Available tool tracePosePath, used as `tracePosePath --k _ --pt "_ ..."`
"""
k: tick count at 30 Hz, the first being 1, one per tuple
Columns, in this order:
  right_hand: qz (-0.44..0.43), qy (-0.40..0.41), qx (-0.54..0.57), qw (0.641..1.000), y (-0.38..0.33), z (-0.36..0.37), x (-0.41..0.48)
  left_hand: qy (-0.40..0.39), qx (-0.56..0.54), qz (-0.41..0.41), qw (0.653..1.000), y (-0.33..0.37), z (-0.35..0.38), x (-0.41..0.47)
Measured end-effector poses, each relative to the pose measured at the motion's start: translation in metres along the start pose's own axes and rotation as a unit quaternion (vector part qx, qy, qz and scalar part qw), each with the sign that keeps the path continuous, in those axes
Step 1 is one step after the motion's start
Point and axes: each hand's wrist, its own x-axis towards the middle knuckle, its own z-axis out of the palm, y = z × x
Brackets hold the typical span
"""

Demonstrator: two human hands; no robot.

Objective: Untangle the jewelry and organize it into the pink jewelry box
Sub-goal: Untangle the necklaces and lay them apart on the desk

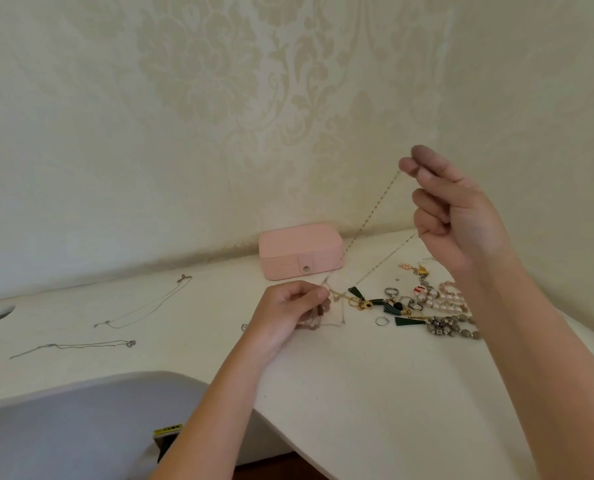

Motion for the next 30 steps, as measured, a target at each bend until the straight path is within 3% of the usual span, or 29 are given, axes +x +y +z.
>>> tracePosePath --k 2,4,6,9,11,15,17,19,22,23,26,30 --pt "0.007 0.052 0.036 0.998 -0.003 -0.006 0.002 0.033 -0.176 -0.01 0.984 0.003 -0.007 0.003" --pt "0.027 0.084 0.025 0.996 -0.002 -0.008 0.003 0.06 -0.355 -0.021 0.933 0.007 -0.014 0.005" --pt "0.068 0.074 -0.036 0.994 0.003 -0.007 0.003 0.087 -0.434 -0.014 0.896 0.009 -0.018 0.006" --pt "0.156 -0.014 -0.208 0.965 0.009 -0.004 0.002 0.118 -0.454 -0.012 0.883 0.01 -0.022 0.006" --pt "0.218 -0.107 -0.362 0.9 0.01 -0.003 -0.002 0.119 -0.437 -0.031 0.891 0.01 -0.022 0.006" --pt "0.305 -0.251 -0.584 0.709 0.027 0.004 -0.012 0.114 -0.371 -0.042 0.921 0.008 -0.019 0.006" --pt "0.326 -0.27 -0.63 0.652 0.038 0.008 -0.015 0.104 -0.346 -0.034 0.932 0.007 -0.018 0.006" --pt "0.328 -0.278 -0.652 0.624 0.045 0.01 -0.017 0.088 -0.32 -0.025 0.943 0.006 -0.018 0.005" --pt "0.319 -0.291 -0.646 0.63 0.051 0.013 -0.019 0.068 -0.285 -0.018 0.956 0.006 -0.017 0.004" --pt "0.318 -0.294 -0.621 0.653 0.054 0.014 -0.019 0.065 -0.274 -0.019 0.959 0.007 -0.016 0.003" --pt "0.343 -0.274 -0.458 0.773 0.065 0.019 -0.019 0.053 -0.258 -0.021 0.965 0.008 -0.014 0.002" --pt "0.324 -0.238 -0.339 0.851 0.076 0.023 -0.02 0.026 -0.235 -0.021 0.971 0.011 -0.011 -0.001"
